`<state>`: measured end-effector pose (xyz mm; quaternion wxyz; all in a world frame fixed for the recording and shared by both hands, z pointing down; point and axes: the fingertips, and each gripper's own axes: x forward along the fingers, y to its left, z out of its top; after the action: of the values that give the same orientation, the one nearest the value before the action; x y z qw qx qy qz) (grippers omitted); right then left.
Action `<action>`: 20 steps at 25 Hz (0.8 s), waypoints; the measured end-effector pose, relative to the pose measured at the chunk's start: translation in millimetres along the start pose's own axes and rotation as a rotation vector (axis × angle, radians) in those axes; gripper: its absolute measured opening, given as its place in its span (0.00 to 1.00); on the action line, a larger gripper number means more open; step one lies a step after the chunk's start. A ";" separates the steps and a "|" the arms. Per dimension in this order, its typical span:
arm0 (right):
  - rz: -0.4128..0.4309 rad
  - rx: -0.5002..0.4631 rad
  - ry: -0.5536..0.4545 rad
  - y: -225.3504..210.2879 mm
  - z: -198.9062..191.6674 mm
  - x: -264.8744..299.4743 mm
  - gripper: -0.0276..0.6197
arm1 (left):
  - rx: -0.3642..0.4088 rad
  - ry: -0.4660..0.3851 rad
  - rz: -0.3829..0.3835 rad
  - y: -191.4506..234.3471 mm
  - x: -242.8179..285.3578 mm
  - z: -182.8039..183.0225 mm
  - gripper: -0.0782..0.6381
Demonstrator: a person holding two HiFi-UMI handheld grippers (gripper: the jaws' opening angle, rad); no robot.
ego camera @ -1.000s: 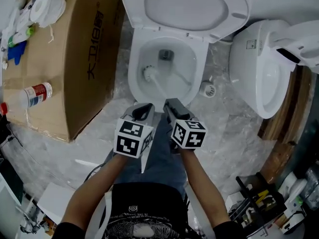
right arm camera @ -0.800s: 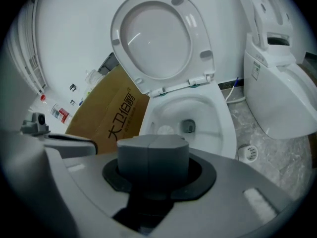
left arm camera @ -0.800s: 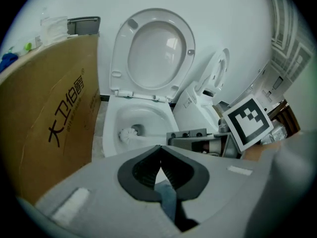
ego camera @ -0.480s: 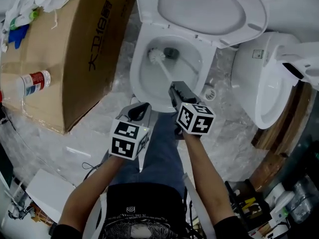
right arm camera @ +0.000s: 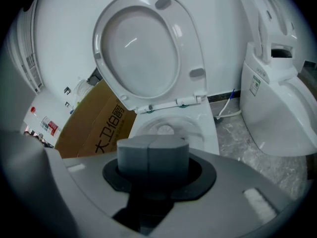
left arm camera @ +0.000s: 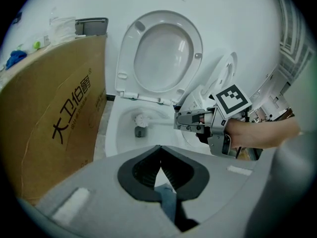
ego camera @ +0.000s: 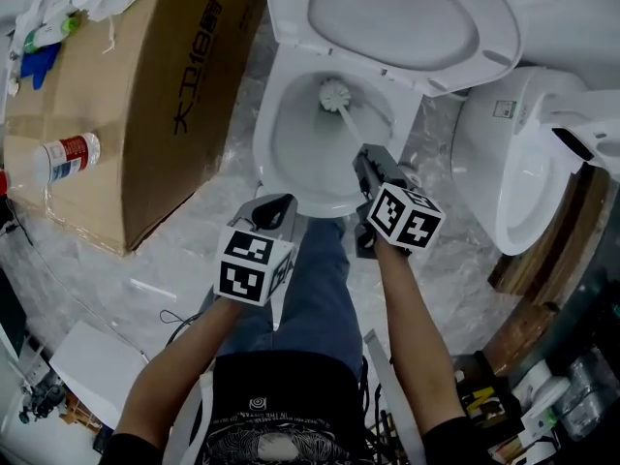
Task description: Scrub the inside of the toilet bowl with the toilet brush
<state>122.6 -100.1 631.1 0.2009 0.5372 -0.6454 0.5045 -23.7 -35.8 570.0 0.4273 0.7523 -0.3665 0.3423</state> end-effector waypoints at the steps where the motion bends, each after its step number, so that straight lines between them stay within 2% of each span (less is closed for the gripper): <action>1: -0.007 0.003 -0.003 -3.6 0.1 -1.9 0.27 | 0.005 0.006 -0.005 -1.8 1.1 -0.2 0.10; 10: -0.093 0.088 -0.040 -33.6 -18.8 -26.0 0.28 | 0.093 0.044 -0.047 -8.4 5.0 0.5 0.10; 20: -0.170 0.174 -0.044 -36.7 -77.4 -62.8 0.27 | 0.189 0.077 -0.107 -14.0 -1.1 -9.3 0.10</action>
<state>155.0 1.1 628.5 0.1812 0.6164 -0.5555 0.5279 -14.3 -22.1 567.3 0.3859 0.7940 -0.2754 0.3806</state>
